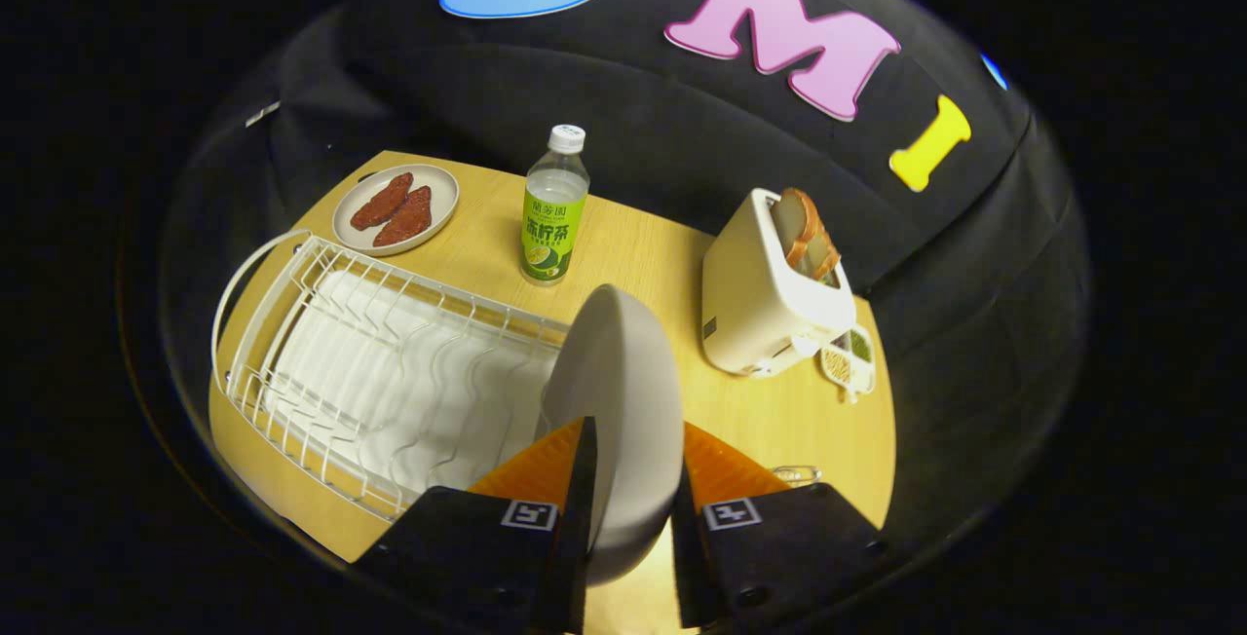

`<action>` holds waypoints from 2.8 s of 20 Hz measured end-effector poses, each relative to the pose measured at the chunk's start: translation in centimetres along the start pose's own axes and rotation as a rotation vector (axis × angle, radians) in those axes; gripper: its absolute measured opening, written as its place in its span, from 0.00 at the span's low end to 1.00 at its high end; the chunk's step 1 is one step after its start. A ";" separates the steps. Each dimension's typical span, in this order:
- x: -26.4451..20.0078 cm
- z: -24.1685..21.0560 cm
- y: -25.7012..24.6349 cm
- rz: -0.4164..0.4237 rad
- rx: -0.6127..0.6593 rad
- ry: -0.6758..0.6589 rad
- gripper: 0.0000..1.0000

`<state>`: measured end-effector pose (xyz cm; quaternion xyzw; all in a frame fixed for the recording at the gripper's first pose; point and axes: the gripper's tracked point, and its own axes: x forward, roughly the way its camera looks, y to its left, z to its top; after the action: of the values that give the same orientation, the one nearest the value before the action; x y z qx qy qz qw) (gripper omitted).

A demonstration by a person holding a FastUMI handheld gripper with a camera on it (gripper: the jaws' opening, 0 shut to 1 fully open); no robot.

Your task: Take the plate from the dish rack, then take the spoon from the basket and place it into the plate.

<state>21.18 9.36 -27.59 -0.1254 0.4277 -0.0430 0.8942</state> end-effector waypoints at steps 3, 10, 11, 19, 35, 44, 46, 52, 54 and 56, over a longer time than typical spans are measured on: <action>-0.2 1.0 0.8 0.000 -0.068 -0.004 0.32; 0.4 1.4 -0.7 -0.040 -0.053 -0.010 0.31; 0.4 1.6 -0.5 -0.042 -0.074 -0.003 0.30; 0.7 3.9 0.9 -0.078 -0.282 0.030 0.28; -6.6 3.7 -4.0 0.081 -0.021 -0.097 0.28; -13.9 -5.6 -10.4 0.254 0.267 -0.074 0.28; -14.9 -7.9 -11.5 0.295 0.326 -0.060 0.28; -15.2 -17.3 -11.3 0.387 0.499 0.022 0.27; -14.8 -20.3 -9.8 0.436 0.570 0.059 0.28; -14.2 -22.5 -8.0 0.508 0.637 0.084 0.27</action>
<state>-4.97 0.06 -28.40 0.2692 0.4464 0.0439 0.8522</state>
